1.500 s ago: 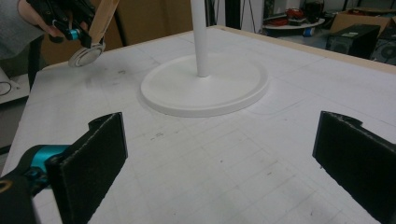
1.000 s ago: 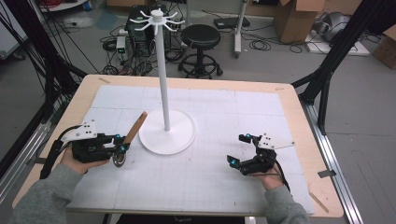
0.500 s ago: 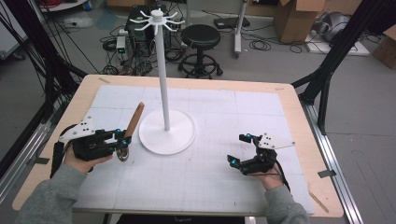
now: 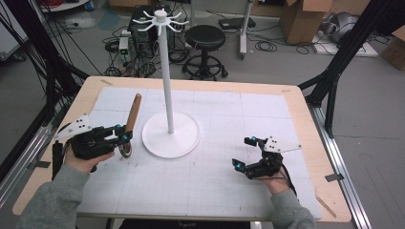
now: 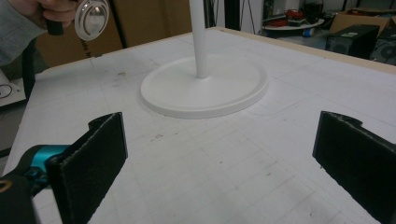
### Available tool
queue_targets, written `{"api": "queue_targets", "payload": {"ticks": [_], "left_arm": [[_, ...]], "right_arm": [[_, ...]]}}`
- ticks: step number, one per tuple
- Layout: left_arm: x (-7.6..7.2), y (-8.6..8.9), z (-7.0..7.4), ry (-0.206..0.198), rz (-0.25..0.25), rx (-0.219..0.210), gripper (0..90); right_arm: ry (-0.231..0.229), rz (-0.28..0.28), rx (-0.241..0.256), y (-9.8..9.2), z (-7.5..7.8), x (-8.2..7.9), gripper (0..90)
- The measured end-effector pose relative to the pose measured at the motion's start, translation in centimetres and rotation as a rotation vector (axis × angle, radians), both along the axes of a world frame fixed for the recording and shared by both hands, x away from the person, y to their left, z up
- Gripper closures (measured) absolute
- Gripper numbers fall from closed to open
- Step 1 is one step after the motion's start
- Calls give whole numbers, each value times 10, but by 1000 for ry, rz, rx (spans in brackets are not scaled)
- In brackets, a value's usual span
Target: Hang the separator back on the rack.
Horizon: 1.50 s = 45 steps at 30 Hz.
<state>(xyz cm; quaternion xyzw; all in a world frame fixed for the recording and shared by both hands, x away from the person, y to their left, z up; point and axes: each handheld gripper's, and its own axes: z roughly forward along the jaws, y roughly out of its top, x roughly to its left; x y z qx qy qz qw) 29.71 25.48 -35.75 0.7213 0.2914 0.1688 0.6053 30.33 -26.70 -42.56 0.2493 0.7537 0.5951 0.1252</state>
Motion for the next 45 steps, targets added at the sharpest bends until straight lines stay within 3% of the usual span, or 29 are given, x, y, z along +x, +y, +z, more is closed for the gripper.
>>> {"api": "queue_targets", "payload": {"ticks": [4, 15, 19, 21, 26, 29, 45], "left_arm": [[2, 1, 3, -3, 25, -17, 694], [2, -2, 13, -21, 36, -49, 694], [3, -4, 18, -33, 23, -54, 694], [4, -5, 21, -44, 28, -23, 694], [6, -4, 28, -44, 34, -48, 694], [6, -4, 31, -58, 6, -72, 694], [8, -9, 56, -92, 5, -85, 694]], "right_arm": [[0, 0, 1, 0, 0, 0, 22], [-4, -2, -1, 0, 0, 0, 22], [-1, -3, 1, 0, 0, -1, 22], [-4, -2, 0, 0, 0, 0, 22], [-2, 0, 1, 0, 0, 0, 22], [-3, -1, 0, 0, 0, 0, 22], [-5, -7, 12, -2, 1, -1, 21]]}}
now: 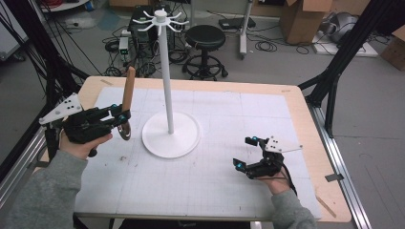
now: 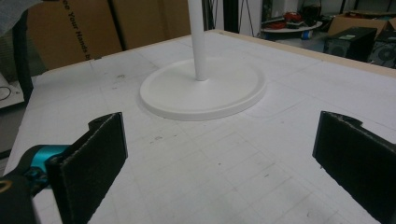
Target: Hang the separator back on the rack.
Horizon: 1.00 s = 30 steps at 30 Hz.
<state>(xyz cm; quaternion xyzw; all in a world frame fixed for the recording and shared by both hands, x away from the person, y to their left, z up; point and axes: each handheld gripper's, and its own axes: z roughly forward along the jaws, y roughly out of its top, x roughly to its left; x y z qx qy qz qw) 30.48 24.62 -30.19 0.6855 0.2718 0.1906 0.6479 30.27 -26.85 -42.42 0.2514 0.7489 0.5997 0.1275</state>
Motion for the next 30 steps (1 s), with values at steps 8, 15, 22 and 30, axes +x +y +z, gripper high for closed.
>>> {"api": "queue_targets", "payload": {"ticks": [8, 15, 22, 30], "left_arm": [[0, -7, 12, -21, 8, 2, 694], [2, -10, 21, -33, 14, -2, 694], [4, -12, 30, -42, 32, -6, 694], [7, -12, 36, -47, 42, -6, 694]], "right_arm": [[5, 3, -4, 1, 0, -1, 21], [3, 7, -8, 1, 0, 0, 22], [-1, 6, -7, 1, 0, 0, 22], [-1, 7, -8, 1, -1, 0, 22]]}}
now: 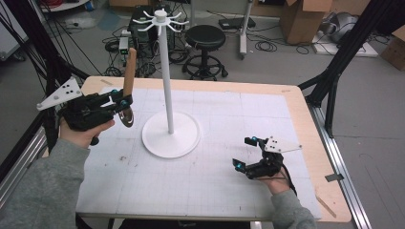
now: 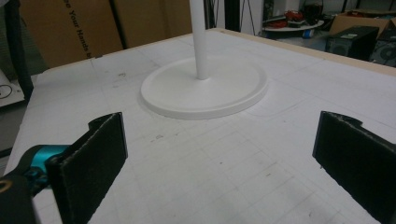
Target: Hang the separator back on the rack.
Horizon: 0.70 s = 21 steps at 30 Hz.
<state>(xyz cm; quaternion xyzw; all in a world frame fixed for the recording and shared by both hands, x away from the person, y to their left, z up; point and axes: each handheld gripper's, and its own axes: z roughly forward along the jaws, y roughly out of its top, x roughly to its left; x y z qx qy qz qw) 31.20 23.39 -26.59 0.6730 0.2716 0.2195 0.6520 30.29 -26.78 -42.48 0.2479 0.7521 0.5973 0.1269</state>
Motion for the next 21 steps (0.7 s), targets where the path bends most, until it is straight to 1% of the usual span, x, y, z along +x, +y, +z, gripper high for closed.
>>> {"api": "queue_targets", "payload": {"ticks": [4, 8, 13, 15, 21], "left_arm": [[0, -1, 5, -6, 4, -1, 694], [1, -1, 9, -18, 6, 7, 694], [2, -3, 12, -18, 15, 11, 694], [2, -3, 13, -19, 15, 20, 694], [3, -4, 16, -20, 19, 17, 694]], "right_arm": [[1, 1, 0, 0, 0, 0, 21], [6, 1, 2, 0, 0, 0, 22], [-1, 0, 3, 0, 0, 0, 22], [2, 0, 4, 0, 0, 0, 22], [5, 2, 2, 1, 0, 0, 22]]}}
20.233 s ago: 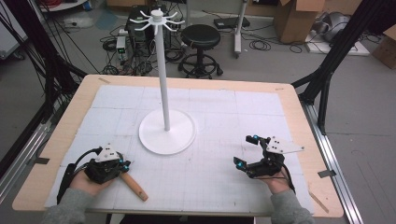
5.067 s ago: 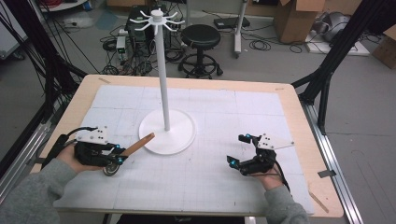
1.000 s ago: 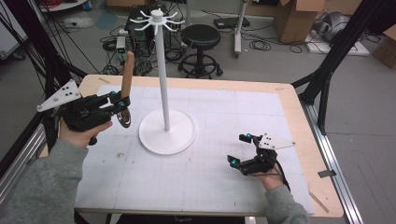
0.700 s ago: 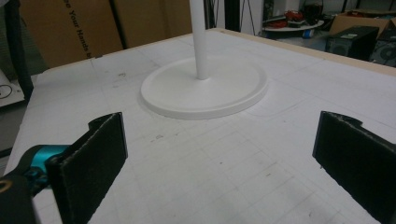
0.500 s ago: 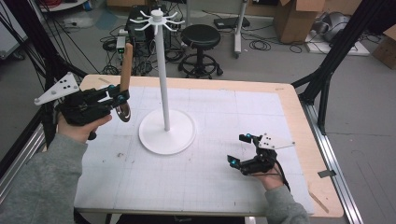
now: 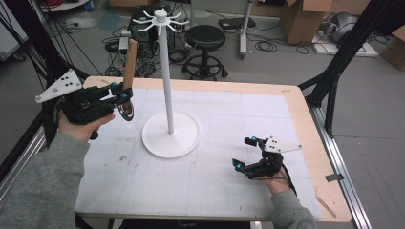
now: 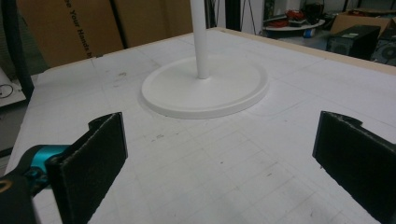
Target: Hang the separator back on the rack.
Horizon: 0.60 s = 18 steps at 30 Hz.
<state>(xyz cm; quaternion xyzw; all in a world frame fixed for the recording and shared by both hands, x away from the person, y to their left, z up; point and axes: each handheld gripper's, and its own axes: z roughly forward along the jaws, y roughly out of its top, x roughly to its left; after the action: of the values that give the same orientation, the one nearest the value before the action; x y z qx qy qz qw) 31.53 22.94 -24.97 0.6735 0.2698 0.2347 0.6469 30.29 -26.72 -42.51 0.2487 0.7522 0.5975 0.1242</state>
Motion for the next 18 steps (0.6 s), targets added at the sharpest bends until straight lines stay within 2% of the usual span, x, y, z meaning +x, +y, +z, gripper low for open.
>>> {"api": "queue_targets", "payload": {"ticks": [18], "left_arm": [[1, -7, 13, -20, 10, 2, 694]], "right_arm": [[1, 6, -5, 1, 0, 0, 22]]}}
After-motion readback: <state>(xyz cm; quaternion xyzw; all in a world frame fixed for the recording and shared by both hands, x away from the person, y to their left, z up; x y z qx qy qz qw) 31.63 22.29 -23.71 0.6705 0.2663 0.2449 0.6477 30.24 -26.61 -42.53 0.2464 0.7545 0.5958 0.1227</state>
